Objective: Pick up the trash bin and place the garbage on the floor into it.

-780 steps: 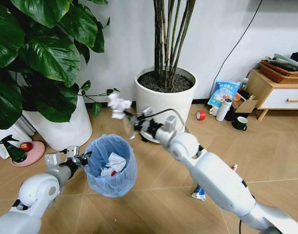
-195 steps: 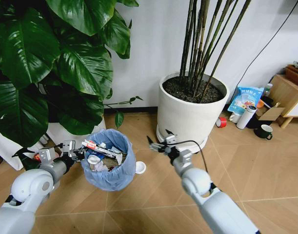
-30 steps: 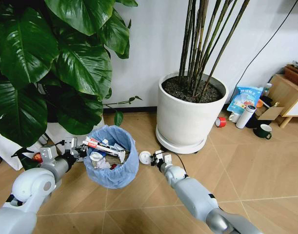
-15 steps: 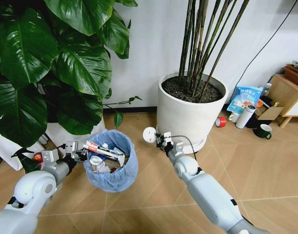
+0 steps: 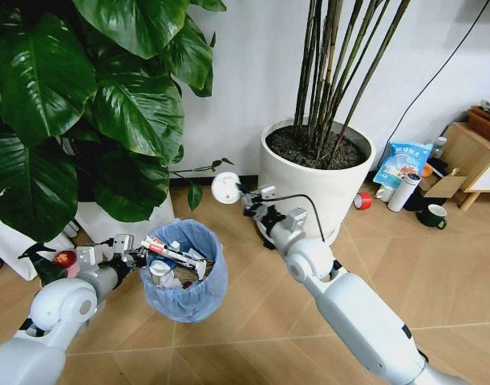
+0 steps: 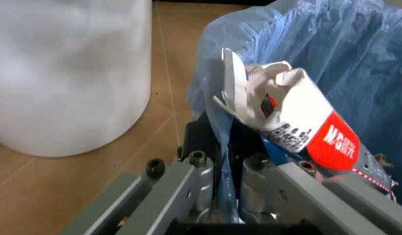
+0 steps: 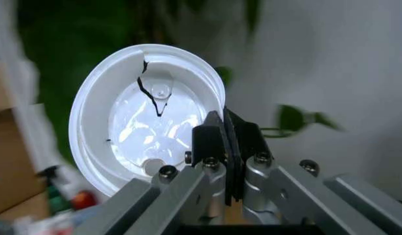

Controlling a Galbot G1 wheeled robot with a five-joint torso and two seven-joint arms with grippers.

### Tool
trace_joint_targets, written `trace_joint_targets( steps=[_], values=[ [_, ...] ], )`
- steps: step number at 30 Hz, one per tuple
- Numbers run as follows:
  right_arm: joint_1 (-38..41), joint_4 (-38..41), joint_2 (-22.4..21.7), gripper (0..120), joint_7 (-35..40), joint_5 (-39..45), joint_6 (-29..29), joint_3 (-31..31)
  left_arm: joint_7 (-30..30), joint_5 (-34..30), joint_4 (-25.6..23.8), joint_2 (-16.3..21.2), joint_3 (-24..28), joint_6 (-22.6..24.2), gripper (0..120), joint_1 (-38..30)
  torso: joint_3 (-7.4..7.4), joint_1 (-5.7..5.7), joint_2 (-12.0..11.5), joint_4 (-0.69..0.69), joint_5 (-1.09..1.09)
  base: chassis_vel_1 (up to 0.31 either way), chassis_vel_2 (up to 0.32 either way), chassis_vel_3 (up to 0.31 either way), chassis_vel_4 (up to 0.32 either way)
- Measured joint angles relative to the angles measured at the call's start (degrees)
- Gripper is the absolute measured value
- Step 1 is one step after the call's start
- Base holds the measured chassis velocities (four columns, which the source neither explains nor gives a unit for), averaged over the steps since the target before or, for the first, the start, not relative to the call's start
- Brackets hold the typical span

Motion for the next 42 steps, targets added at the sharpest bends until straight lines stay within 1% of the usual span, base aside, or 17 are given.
trace_joint_targets(
  steps=[4,10,13,14,17,19,21,23,24,28,29,31,32,35,37,40,42],
  values=[
    [0.1,0.8,-1.0,0,-1.0,0.0,-0.1,-4.5,-0.4,-0.5,0.2,0.0,0.6,0.2,0,-1.0,0.00,0.00,0.0,0.00,0.00,0.000,0.000,0.000,0.000],
    [-0.3,0.4,-2.5,0,-2.5,-1.9,-1.0,-7.0,-0.5,-0.7,0.3,0.1,0.7,0.3,0,-1.2,0.00,0.00,0.0,-0.01,0.00,0.000,0.000,0.000,0.000],
    [0.0,-0.6,-2.2,13,-2.1,-2.4,-1.6,-7.9,-0.4,-0.8,0.4,0.0,0.5,0.3,0,-1.2,0.00,0.00,0.0,-0.01,0.00,0.000,0.000,0.000,0.000],
    [0.0,-0.6,-2.2,13,-2.1,-2.4,-1.6,-7.9,-0.4,-0.8,0.4,0.0,0.5,0.3,0,-1.2,0.00,0.00,0.0,-0.01,0.00,0.000,0.000,0.000,0.000],
    [0.6,-1.2,-1.8,25,-2.0,-2.4,-1.7,-8.7,-0.3,-0.7,0.5,-0.2,0.5,0.3,0,-1.1,0.01,0.00,0.0,0.00,0.00,0.000,0.000,0.000,0.000],
    [0.8,-1.3,-1.7,28,-2.0,-2.4,-1.7,-8.9,-0.2,-0.7,0.5,-0.1,0.4,0.3,0,-1.1,0.00,0.00,0.0,0.00,0.00,0.000,0.000,0.000,0.000],
    [1.0,-1.7,-1.6,40,-2.0,-2.4,-1.6,-9.3,-0.2,-0.8,0.5,-0.1,0.3,0.3,0,-1.2,0.01,0.00,0.0,-0.01,0.00,0.000,0.000,0.000,0.000],
    [1.1,-1.7,-1.5,41,-2.0,-2.3,-1.6,-9.3,-0.2,-0.8,0.5,0.0,0.3,0.3,0,-1.2,0.01,0.00,0.0,-0.01,0.00,0.000,0.000,0.000,0.000],
    [1.2,-1.8,-1.4,47,-1.9,-2.3,-1.5,-9.3,-0.2,-0.8,0.5,0.0,0.3,0.3,0,-1.2,0.00,0.00,0.0,-0.01,0.00,0.000,0.000,0.000,0.000],
    [0.9,-1.3,-0.7,66,1.3,-1.7,-2.0,-7.1,-0.2,-0.8,0.5,-0.3,-0.1,0.2,0,-0.8,0.00,0.00,0.0,0.00,0.01,0.000,0.000,0.000,0.000],
    [0.9,-1.3,-0.7,66,1.3,-1.7,-2.0,-7.1,-0.2,-0.8,0.5,-0.3,-0.1,0.2,0,-0.8,0.00,0.00,0.0,0.00,0.01,0.000,0.000,0.000,0.000],
    [-0.4,-0.7,-1.1,76,4.2,-1.7,-2.5,-4.7,-0.1,-0.6,0.3,-0.6,-0.5,0.2,0,-0.2,0.01,0.00,0.0,0.00,0.01,0.000,0.000,0.000,0.000],
    [-0.4,-0.7,-1.1,76,4.2,-1.7,-2.5,-4.7,-0.1,-0.6,0.3,-0.6,-0.5,0.2,0,-0.2,0.01,0.00,0.0,0.00,0.01,0.000,0.000,0.000,0.000],
    [-2.2,0.1,-2.0,86,7.0,-1.7,-2.9,-2.8,-0.1,-0.4,0.1,-0.8,-0.9,0.1,0,0.2,0.01,0.00,0.0,-0.01,0.01,0.000,0.000,0.000,0.000],
    [-4.8,1.2,-2.8,97,9.7,-3.0,-4.1,0.1,-0.1,-0.2,-0.5,-1.0,-2.0,0.0,0,1.4,0.00,0.00,0.0,-0.02,0.00,0.000,0.000,0.000,0.000],
    [-6.4,1.6,-2.9,99,10.7,-4.1,-4.5,1.6,-0.1,0.0,-0.8,-1.1,-2.6,-0.1,0,2.0,0.01,0.00,0.0,-0.01,0.02,0.000,0.000,0.000,0.000],
    [-10.2,2.8,-2.2,100,12.9,-6.3,-4.9,5.6,-0.2,0.2,-1.2,-1.4,-3.1,-0.2,0,2.6,0.00,0.00,0.0,0.00,0.01,0.000,0.000,0.000,0.000]
  ],
)
